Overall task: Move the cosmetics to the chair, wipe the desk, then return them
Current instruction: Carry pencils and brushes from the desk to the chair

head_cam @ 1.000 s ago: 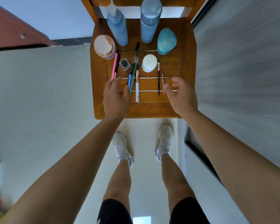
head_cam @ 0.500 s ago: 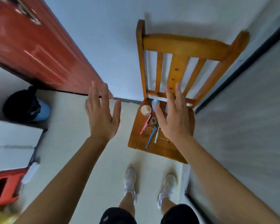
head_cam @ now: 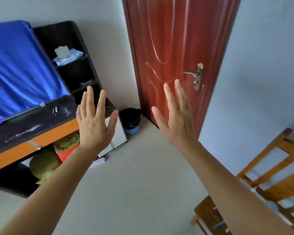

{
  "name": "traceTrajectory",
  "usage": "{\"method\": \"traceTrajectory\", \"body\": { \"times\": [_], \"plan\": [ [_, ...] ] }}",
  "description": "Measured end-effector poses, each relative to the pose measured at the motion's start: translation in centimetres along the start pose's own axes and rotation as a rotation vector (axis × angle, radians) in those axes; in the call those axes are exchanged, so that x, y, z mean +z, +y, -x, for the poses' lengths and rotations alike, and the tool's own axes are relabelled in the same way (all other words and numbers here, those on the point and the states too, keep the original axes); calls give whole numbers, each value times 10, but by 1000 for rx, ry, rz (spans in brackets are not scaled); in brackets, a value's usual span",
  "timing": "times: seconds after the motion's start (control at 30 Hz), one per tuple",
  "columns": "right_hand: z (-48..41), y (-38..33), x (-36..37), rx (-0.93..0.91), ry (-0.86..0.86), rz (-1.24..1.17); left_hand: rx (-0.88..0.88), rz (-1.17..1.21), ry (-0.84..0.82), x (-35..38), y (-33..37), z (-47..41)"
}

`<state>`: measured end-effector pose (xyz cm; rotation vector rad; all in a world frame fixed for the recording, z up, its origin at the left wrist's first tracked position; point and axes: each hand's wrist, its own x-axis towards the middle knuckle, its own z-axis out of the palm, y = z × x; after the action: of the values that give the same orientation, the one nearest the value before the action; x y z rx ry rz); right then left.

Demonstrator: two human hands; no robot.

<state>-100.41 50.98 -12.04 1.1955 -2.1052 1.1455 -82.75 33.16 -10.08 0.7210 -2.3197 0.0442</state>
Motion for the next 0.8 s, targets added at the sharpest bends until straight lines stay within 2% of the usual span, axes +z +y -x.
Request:
{"method": "traceTrajectory", "body": {
  "times": [0.23, 0.37, 0.53, 0.8],
  "plan": [
    [-55, -178, 186, -171, -182, -185, -224, -116, 90, -76, -220, 13],
    [-74, -250, 272, -250, -306, -264, -347, -180, 78, -99, -311, 19],
    [-105, -282, 361, -281, -345, -283, -407, -238, 46, -86, -392, -1],
    [-193, -279, 526, -270, -411, -331, -446, -300, -57, -5, -507, -87]
  ]
}}
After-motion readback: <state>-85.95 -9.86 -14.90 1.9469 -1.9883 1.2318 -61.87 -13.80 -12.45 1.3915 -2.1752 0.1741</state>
